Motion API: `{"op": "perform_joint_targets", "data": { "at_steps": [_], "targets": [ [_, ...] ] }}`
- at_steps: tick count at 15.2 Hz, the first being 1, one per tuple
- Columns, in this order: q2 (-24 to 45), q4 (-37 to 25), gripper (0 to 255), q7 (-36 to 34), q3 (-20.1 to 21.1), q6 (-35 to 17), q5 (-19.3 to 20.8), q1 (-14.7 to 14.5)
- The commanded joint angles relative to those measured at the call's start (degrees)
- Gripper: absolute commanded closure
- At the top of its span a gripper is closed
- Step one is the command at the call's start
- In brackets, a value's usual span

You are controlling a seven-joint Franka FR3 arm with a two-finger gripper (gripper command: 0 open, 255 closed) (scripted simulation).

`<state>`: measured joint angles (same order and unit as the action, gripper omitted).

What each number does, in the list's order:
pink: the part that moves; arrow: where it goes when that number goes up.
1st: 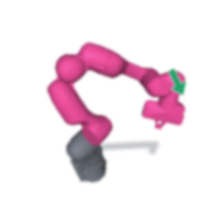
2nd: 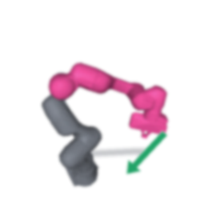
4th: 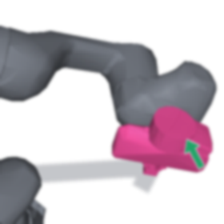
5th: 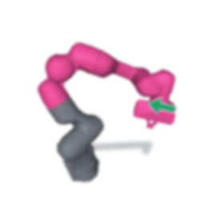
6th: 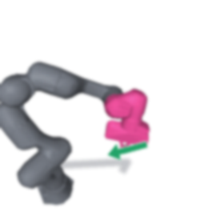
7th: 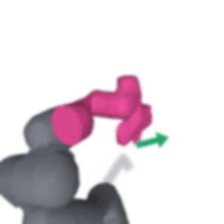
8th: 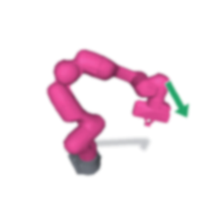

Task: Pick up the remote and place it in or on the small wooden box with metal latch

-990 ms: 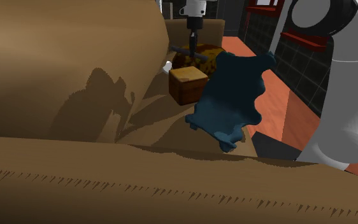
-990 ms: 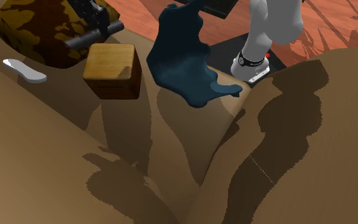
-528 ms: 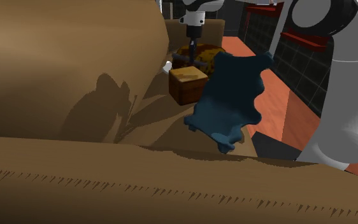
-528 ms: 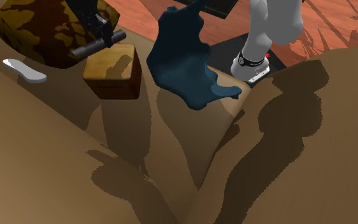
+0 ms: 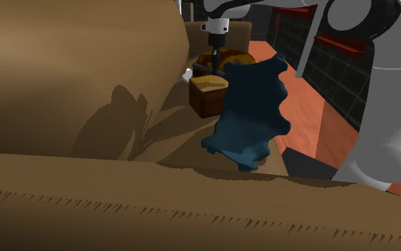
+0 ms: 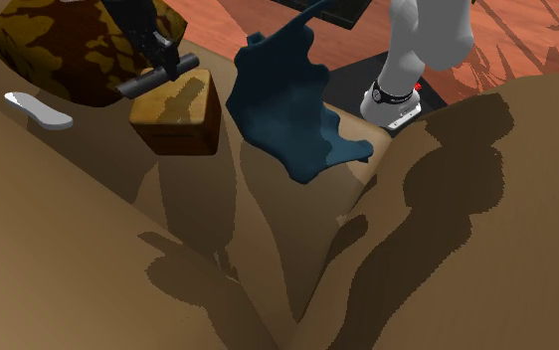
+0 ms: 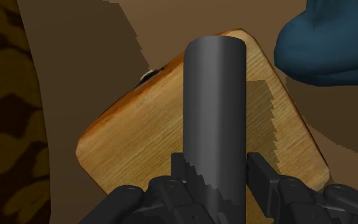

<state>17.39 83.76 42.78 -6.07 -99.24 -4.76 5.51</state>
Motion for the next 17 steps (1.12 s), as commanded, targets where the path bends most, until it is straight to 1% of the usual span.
{"op": "perform_joint_targets", "data": {
  "at_steps": [1,2,3,8,12,17],
  "targets": [
    [-0.01,0.00,255,0.00,0.00,-0.01,0.00,0.00],
    [-0.01,0.00,255,0.00,0.00,-0.01,0.00,0.00],
    [-0.01,0.00,0,0.00,0.00,-0.02,0.00,0.00],
    [-0.01,0.00,0,0.00,0.00,-0.01,0.00,0.00],
    [1.29,-9.19,0,-0.11,-0.13,7.89,-0.09,0.46],
    [1.29,-9.19,0,-0.11,-0.13,7.89,-0.09,0.46]
  ]
}}
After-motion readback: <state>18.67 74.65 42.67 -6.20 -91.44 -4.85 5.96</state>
